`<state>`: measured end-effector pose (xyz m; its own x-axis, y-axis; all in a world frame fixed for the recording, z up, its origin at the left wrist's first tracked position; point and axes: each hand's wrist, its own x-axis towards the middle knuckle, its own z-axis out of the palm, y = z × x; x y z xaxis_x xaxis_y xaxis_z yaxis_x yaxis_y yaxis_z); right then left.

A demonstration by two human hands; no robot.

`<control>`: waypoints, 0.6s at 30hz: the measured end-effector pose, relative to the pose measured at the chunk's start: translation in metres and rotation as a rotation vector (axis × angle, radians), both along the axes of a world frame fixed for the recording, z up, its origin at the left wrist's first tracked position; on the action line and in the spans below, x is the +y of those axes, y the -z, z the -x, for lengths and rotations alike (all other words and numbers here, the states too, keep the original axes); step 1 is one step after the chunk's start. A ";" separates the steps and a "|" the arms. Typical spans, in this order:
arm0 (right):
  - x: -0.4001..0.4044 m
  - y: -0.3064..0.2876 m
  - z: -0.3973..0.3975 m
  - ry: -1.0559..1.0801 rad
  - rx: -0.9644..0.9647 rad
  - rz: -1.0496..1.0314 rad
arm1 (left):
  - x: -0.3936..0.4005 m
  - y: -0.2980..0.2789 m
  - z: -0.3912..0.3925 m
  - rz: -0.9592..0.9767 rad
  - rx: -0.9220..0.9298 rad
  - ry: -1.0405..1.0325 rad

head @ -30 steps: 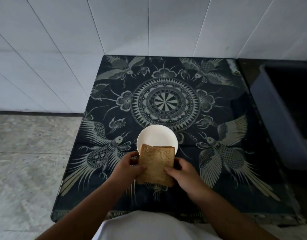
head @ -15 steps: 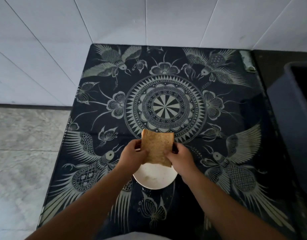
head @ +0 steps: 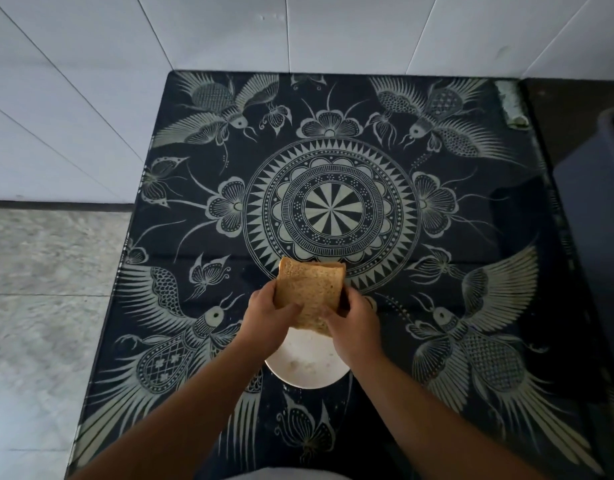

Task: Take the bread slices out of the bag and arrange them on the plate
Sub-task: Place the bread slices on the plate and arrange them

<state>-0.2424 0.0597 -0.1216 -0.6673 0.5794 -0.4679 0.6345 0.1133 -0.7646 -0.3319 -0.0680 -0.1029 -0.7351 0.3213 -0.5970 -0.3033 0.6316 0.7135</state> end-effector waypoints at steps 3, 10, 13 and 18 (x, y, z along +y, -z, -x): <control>0.002 -0.002 0.002 0.021 0.006 0.023 | -0.002 -0.002 0.000 -0.019 -0.013 -0.023; 0.003 -0.002 -0.003 -0.007 -0.010 -0.027 | -0.004 -0.005 -0.006 -0.043 0.020 0.013; 0.001 0.000 -0.007 -0.018 -0.029 -0.029 | -0.008 -0.006 -0.014 -0.055 0.030 0.018; -0.002 0.002 -0.021 -0.018 -0.018 0.013 | -0.019 -0.007 -0.030 -0.028 0.014 0.031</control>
<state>-0.2210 0.0573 -0.1234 -0.6687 0.5611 -0.4878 0.6464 0.1146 -0.7543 -0.3019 -0.0875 -0.0958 -0.7328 0.3606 -0.5770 -0.2740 0.6199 0.7353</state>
